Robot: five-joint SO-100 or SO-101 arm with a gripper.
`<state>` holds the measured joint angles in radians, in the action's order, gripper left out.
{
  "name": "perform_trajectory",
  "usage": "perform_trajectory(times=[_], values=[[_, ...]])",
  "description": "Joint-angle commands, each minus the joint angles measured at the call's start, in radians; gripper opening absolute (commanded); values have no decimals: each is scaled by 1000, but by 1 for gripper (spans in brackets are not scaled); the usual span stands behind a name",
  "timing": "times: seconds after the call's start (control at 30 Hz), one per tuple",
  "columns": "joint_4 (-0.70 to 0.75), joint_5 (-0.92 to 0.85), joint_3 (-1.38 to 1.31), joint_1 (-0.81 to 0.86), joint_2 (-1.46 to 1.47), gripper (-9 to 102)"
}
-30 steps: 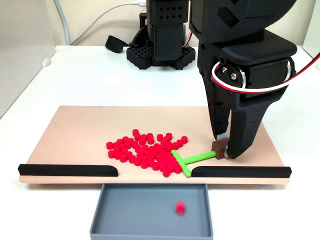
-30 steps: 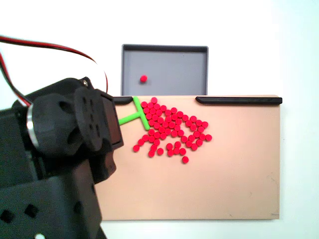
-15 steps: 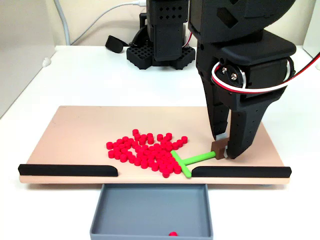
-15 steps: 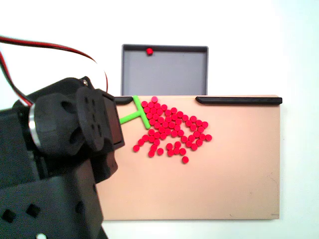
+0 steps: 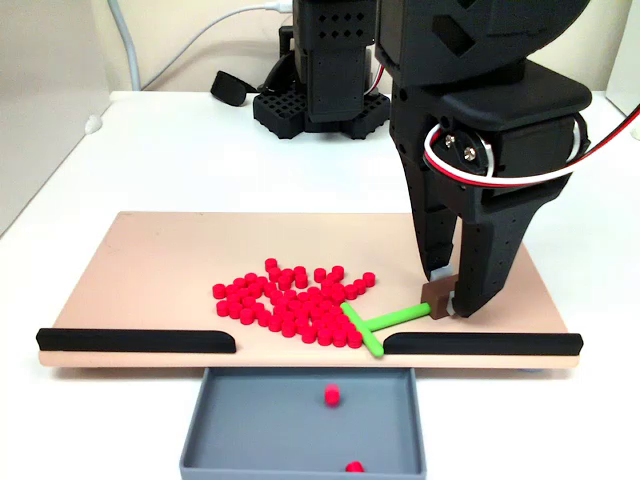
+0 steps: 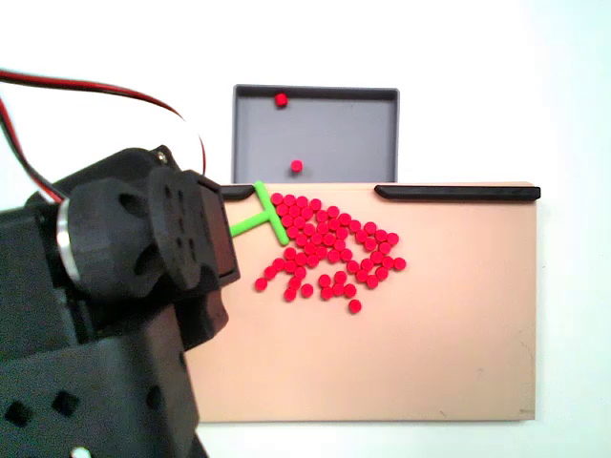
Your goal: Push granules from left to the grey container
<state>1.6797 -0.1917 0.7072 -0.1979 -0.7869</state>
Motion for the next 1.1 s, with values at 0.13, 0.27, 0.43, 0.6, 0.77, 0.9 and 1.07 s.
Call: perform_trajectory(times=[0.13, 0.27, 0.43, 0.6, 0.77, 0.9, 1.07], values=[[8, 2, -15, 14, -64, 0], [9, 3, -14, 9, -91, 0], [11, 0, -14, 8, -118, 0], [11, -18, -14, 5, -164, 0], [43, -75, -6, 5, -232, 0], [43, -181, 95, 8, -344, 0], [43, -357, 333, 18, -558, 0]])
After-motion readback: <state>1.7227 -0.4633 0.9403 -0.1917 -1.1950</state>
